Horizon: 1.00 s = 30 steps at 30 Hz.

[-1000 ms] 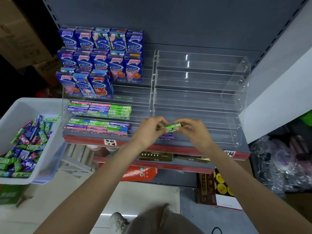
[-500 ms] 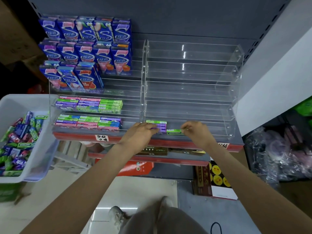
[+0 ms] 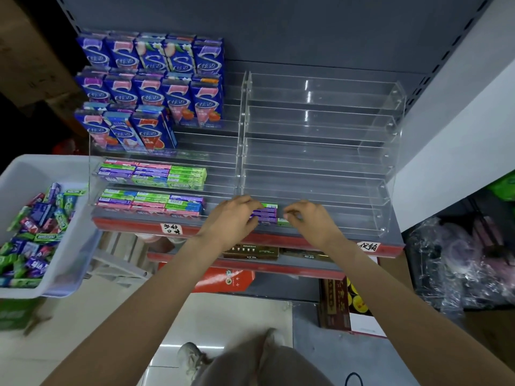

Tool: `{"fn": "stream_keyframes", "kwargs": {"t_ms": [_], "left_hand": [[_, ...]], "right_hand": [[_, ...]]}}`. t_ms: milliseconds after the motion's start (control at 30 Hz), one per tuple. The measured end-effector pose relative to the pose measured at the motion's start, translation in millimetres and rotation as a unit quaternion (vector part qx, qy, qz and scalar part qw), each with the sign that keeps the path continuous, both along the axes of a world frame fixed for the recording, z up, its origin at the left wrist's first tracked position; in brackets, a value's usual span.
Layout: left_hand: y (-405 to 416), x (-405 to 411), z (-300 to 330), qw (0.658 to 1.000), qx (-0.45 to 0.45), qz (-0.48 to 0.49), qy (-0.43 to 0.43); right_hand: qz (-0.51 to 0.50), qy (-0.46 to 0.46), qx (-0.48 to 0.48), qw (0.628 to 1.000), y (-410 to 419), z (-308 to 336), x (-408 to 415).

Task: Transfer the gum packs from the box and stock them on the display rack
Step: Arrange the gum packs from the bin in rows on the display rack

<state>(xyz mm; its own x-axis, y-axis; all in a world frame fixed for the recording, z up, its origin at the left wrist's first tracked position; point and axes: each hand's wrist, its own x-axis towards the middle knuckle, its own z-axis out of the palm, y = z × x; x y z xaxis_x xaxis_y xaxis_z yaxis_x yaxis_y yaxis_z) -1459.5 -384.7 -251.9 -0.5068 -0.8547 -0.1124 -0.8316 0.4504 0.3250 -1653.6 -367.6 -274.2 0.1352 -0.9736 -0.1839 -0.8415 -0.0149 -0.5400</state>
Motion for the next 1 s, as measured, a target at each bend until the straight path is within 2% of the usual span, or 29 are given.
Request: {"fn": "stream_keyframes", "kwargs": {"t_ms": [233,467,567,733,867,1000], "left_hand": [[3,67,18,0.981,-0.035,0.134,0.139],[4,220,14,0.933,-0.051,0.292,0.206],[0,305,0,0.926,-0.045,0.320,0.196],[-20,432,-32,0.926,0.016,0.341,0.163],[-39,508,-66,0.922,0.075,0.366,0.099],[-53,559,-96,0.930,0.140,0.335,0.056]], "right_hand": [[0.040,-0.066,-0.070,0.995,-11,34,74],[0.101,-0.116,-0.080,0.985,-36,45,231],[0.127,-0.112,-0.067,0.983,-50,37,315],[0.130,-0.093,-0.011,0.987,-74,10,439],[0.119,-0.078,0.058,0.988,-95,-20,508],[0.119,-0.053,0.148,0.980,-119,-58,556]]}}
